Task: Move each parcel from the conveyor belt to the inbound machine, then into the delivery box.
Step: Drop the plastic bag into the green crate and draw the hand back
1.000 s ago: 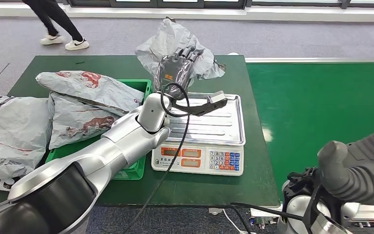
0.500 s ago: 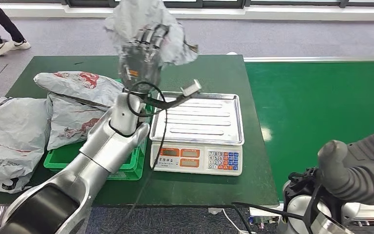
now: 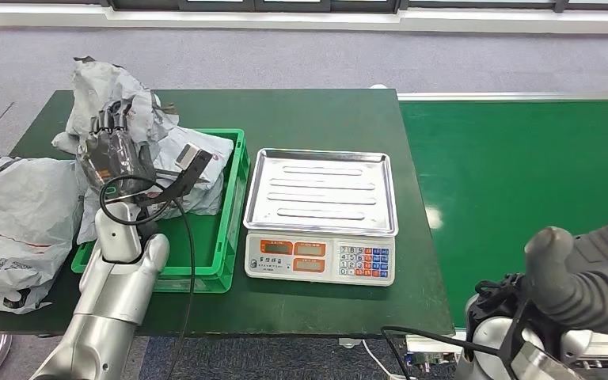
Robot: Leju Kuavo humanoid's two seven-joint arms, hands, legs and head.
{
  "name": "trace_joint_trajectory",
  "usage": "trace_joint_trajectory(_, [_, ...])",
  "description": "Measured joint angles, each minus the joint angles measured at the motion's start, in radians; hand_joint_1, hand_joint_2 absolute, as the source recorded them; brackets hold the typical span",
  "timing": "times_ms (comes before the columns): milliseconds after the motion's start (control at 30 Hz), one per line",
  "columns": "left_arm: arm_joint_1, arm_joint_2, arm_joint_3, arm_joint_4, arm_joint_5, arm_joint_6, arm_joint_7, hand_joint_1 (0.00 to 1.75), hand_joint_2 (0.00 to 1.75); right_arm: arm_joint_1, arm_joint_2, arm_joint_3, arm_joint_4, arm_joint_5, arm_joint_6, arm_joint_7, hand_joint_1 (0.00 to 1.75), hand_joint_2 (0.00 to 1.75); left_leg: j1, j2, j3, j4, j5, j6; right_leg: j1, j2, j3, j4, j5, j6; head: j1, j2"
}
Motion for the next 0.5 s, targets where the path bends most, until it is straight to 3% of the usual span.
trace_joint_trajectory(133, [0.047, 0.028, 0.0, -0.041, 0.0, 0.0, 0.029, 1.75, 1.75, 0.001, 0.0, -0.008, 0.003, -0.001, 0.0, 0.0, 0.0, 1.75, 0.0, 0.0, 0.0, 0.0, 0.0, 0.0, 0.0, 0.0, 0.0, 0.0, -0.001, -0.001, 0.0, 0.0])
trace_joint_trajectory(333, [0.059, 0.034, 0.0, -0.052, -0.001, 0.0, 0.034, 1.75, 1.75, 0.001, 0.0, -0.01, 0.005, -0.001, 0.0, 0.0, 0.0, 1.75, 0.0, 0.0, 0.0, 0.0, 0.0, 0.0, 0.0, 0.0, 0.0, 0.0, -0.001, -0.001, 0.0, 0.0])
trace_joint_trajectory(467, [0.073, 0.073, -0.051, -0.061, -0.001, 0.0, 0.115, 0.0, 1.75, 0.0, 0.0, -0.03, 0.039, -0.006, 0.001, 0.0, 0.0, 1.75, 0.0, -0.001, 0.0, 0.0, 0.0, 0.0, 0.0, -0.001, 0.0, 0.0, -0.001, -0.001, 0.0, 0.0])
trace_joint_trajectory(500, [0.074, 0.079, -0.066, -0.06, -0.001, 0.0, 0.123, 0.0, 1.75, 0.0, 0.0, -0.032, 0.047, -0.005, 0.001, 0.0, 0.0, 1.75, 0.0, -0.001, 0.0, 0.0, 0.0, 0.0, 0.0, -0.001, 0.0, 0.0, -0.001, -0.001, 0.0, 0.0])
